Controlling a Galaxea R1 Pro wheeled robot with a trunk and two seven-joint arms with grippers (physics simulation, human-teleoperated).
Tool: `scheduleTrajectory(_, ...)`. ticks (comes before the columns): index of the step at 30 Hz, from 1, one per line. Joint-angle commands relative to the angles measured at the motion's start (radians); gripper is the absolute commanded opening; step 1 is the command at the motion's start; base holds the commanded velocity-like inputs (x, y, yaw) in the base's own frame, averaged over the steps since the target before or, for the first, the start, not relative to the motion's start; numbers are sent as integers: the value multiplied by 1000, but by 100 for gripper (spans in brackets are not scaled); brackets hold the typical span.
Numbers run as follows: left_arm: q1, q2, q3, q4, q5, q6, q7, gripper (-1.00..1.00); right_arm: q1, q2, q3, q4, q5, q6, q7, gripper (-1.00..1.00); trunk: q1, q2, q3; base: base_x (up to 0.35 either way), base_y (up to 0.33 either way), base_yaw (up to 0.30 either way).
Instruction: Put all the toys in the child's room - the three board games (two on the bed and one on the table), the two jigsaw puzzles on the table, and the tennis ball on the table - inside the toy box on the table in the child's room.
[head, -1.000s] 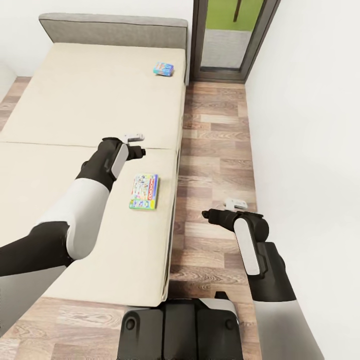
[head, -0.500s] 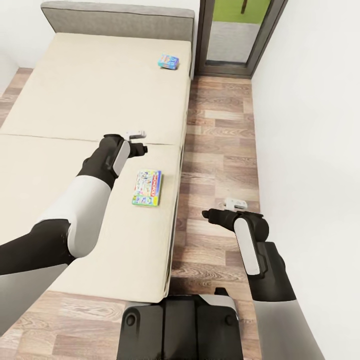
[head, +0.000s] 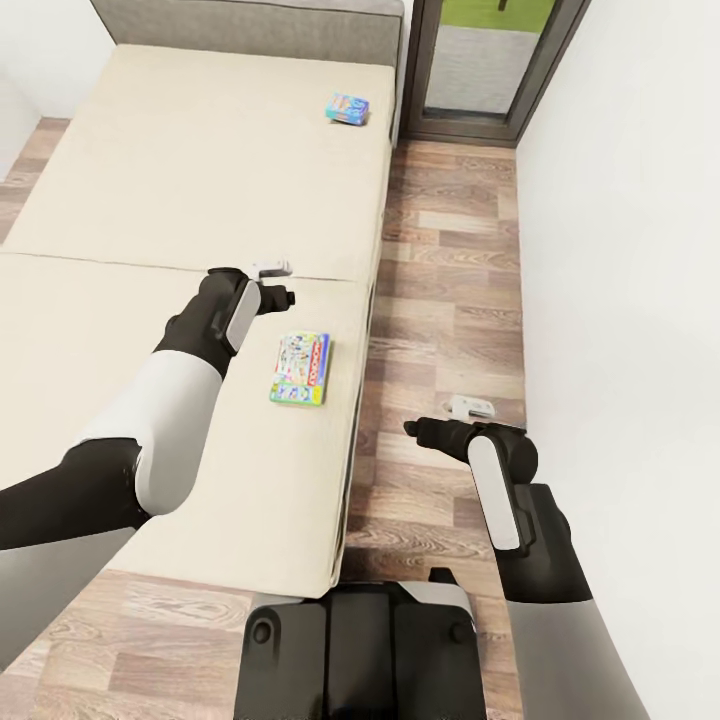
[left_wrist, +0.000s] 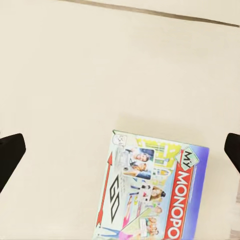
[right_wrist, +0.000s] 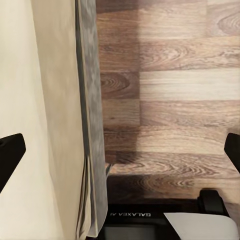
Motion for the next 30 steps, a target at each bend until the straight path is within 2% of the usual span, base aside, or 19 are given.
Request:
scheduleTrajectory(1, -1, -1, 5, -1, -1, 4, 1, 100, -1, 0, 0, -1, -11, 3, -11, 100, 1, -2, -3, 0, 0, 71)
scheduleTrajectory(10, -1, -1, 5, -1, -2, 4, 1, 100, 1, -1, 0, -6, -9, 3, -11, 100, 1, -2, -15, 0, 0, 57)
scheduleTrajectory(30, -1, -1, 4, -1, -3, 4, 1, 100, 1, 0, 2, -21, -9, 3, -10, 100, 1, -2, -17, 0, 0, 4)
